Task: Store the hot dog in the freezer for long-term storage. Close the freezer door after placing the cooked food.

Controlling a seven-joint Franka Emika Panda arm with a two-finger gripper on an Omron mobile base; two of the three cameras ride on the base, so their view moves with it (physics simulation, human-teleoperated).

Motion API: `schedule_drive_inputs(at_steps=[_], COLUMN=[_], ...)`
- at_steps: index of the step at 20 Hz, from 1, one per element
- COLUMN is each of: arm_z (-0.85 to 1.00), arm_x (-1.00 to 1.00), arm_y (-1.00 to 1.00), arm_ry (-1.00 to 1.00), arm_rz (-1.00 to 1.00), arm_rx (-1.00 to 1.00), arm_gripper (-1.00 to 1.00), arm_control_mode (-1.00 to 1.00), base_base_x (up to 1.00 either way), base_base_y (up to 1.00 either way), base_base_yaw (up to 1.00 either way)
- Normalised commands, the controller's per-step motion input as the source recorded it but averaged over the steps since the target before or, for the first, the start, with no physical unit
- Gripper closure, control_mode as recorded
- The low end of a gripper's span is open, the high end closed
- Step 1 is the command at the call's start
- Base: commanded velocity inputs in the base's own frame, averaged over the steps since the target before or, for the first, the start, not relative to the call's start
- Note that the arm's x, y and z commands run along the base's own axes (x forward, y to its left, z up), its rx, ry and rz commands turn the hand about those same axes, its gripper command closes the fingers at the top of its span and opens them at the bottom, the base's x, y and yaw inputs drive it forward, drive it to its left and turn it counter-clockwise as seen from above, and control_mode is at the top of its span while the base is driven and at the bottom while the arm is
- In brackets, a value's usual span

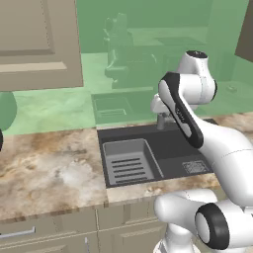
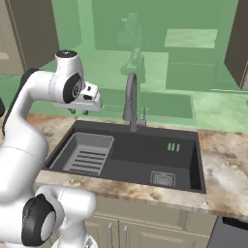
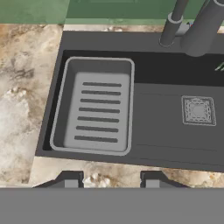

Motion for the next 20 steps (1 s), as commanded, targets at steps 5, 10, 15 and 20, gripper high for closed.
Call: schedule_drive_inputs(at_steps=[5, 10, 15, 20], arm_z=[0.0, 0.0, 0.0, 0.0], arm_x=[0.0, 0.0, 0.0, 0.0], arm_y=[0.0, 0.0, 0.0, 0.0], arm_ry=[0.0, 0.0, 0.0, 0.0], arm_rz=[0.0, 0.0, 0.0, 0.0], arm_rx=[0.0, 0.0, 0.0, 0.0], arm_gripper=[-1.0, -1.0, -1.0, -1.0], arm_control_mode=[1.0, 1.0, 1.0, 1.0], base_base_x=[-0.01, -0.51, -0.7, -0.41], base_base_y=[0.0, -0.03, -0.38, -0.48], base_base_yaw=[0.0, 0.0, 0.0, 0.0])
